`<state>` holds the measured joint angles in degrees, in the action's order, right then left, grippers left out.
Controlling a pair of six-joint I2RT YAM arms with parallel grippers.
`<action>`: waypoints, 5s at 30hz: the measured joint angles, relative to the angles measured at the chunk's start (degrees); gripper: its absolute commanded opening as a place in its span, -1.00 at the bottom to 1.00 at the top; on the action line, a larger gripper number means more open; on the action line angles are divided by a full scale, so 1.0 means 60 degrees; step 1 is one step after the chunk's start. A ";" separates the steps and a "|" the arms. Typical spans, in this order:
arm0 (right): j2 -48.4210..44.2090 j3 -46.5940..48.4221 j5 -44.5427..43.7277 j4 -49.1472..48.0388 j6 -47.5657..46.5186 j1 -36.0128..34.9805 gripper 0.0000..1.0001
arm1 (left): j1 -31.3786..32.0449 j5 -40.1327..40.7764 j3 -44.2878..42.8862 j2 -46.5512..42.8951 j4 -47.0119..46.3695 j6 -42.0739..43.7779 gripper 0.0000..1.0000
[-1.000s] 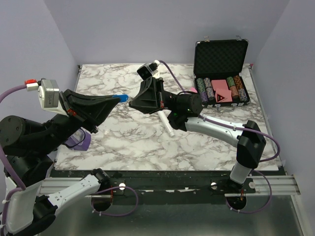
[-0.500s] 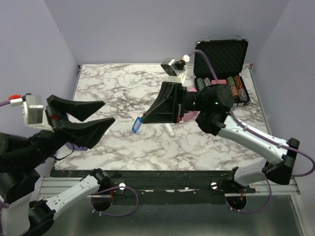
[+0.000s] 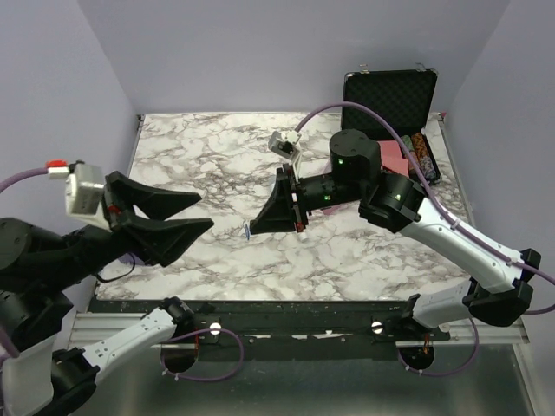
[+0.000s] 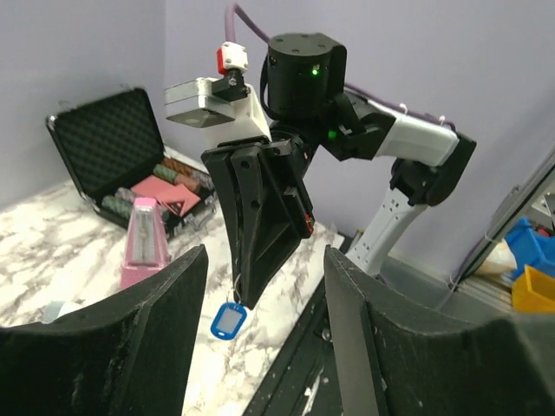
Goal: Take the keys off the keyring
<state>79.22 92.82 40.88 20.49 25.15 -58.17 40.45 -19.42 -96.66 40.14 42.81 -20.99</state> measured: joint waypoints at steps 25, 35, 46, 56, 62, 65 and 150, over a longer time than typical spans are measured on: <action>-0.0809 0.0229 0.0153 0.2087 -0.1217 -0.0029 -0.98 | 0.0000 -0.3373 0.0984 0.1475 0.0579 0.0259 0.14; -0.0831 0.0423 0.0182 0.2138 -0.1279 -0.0029 -0.98 | 0.0000 -0.3745 0.1188 0.1985 0.0273 0.0229 -0.12; -0.0940 0.0423 0.0193 0.2138 -0.1279 -0.0044 -0.98 | 0.0004 -0.4014 0.1821 0.1825 -0.0630 -0.0240 -0.46; -0.0940 0.0423 0.0193 0.2135 -0.1275 -0.0044 -0.98 | 0.0029 -0.4193 0.1883 0.1880 -0.0943 -0.0481 -0.54; -0.0943 0.0423 0.0193 0.2135 -0.1275 -0.0044 -0.98 | 0.0084 -0.4222 0.1909 0.1883 -0.0973 -0.0514 -0.43; -0.0962 0.0423 0.0189 0.2131 -0.1271 -0.0044 -0.98 | 0.0095 -0.4233 0.1916 0.1916 -0.0976 -0.0514 -0.50; -0.2444 -0.1588 -0.1443 -0.1789 0.0630 -0.0062 -0.98 | 0.2645 0.0543 0.4630 0.0576 -0.5934 -0.3344 -1.00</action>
<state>64.55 83.29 32.23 9.76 28.93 -58.54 56.31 -16.16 -68.88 43.59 7.20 -41.06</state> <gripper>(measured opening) 0.015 0.007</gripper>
